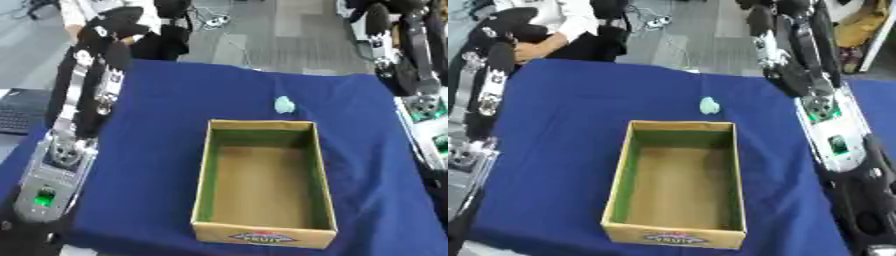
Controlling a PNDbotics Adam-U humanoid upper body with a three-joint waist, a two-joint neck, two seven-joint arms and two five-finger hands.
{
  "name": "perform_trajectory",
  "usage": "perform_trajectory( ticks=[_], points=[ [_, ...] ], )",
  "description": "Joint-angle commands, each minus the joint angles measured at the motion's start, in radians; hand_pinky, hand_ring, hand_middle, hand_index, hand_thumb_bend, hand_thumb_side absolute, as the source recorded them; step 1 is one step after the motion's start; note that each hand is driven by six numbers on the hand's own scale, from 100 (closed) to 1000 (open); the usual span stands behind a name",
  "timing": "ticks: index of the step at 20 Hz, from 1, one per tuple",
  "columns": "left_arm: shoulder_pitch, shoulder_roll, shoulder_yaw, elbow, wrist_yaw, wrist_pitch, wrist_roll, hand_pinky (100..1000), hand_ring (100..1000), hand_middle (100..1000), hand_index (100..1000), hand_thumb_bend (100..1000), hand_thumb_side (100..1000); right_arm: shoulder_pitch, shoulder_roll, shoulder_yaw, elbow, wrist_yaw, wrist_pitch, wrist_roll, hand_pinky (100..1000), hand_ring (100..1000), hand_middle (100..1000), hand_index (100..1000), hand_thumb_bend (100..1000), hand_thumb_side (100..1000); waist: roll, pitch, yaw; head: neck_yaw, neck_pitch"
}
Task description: Pick up objects on the table and place them in the box.
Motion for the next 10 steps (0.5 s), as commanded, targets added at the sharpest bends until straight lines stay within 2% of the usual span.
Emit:
perform_trajectory(
  ticks=[1, 10],
  points=[
    [-0.009, 0.019, 0.002, -0.013, -0.002, -0.003, -0.002, 840, 722, 823, 861, 295, 902, -0.08, 0.003, 0.015, 0.107, 0.081, -0.033, 0.009, 175, 456, 559, 712, 100, 980, 0.003, -0.005, 0.002, -0.009, 0.001],
    [-0.018, 0.012, -0.001, -0.016, 0.002, -0.002, -0.004, 839, 722, 823, 861, 296, 903, -0.23, 0.051, 0.003, 0.404, 0.312, -0.108, -0.019, 192, 484, 608, 752, 100, 1000, 0.009, 0.008, 0.01, -0.012, 0.003]
  ],
)
